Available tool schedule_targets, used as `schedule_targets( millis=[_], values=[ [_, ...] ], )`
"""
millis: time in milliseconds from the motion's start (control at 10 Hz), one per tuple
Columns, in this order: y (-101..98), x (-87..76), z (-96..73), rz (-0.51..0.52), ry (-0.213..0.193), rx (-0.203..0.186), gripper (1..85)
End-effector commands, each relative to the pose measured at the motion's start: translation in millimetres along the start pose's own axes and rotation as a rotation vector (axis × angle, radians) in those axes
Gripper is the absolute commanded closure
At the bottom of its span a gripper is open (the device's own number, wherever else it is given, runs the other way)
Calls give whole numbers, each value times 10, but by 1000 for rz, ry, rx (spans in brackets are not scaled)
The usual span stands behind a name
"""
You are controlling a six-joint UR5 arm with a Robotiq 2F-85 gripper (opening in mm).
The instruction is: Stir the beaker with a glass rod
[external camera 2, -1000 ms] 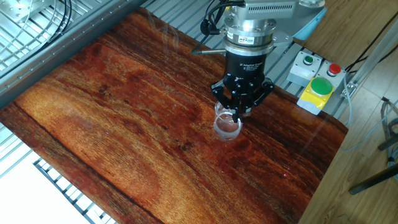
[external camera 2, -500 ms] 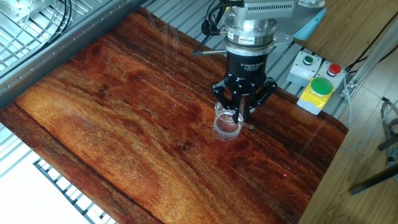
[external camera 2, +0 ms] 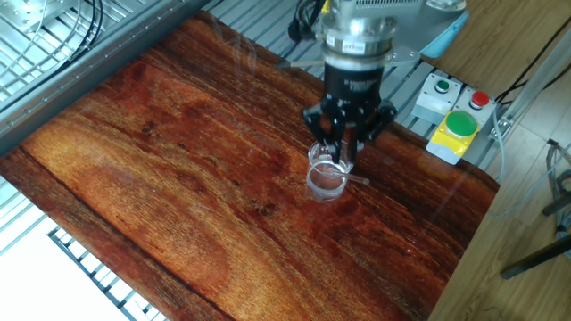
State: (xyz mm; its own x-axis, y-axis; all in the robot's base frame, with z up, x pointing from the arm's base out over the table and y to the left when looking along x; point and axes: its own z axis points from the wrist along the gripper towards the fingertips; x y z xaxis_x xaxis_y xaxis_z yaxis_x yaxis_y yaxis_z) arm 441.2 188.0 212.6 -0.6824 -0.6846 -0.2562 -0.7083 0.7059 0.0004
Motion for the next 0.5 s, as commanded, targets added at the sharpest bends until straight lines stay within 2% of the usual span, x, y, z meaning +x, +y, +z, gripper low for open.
schedule_targets(
  millis=[0, 100, 200, 300, 400],
  values=[
    [-214, 769, -468, -14, 263, 61, 787],
    [-201, 788, -521, -2, 263, 50, 847],
    [-252, 767, -520, 43, 251, 74, 847],
    [-402, 804, -534, 78, 263, 134, 847],
    [-414, 846, -536, 119, 278, 142, 847]
  ],
)
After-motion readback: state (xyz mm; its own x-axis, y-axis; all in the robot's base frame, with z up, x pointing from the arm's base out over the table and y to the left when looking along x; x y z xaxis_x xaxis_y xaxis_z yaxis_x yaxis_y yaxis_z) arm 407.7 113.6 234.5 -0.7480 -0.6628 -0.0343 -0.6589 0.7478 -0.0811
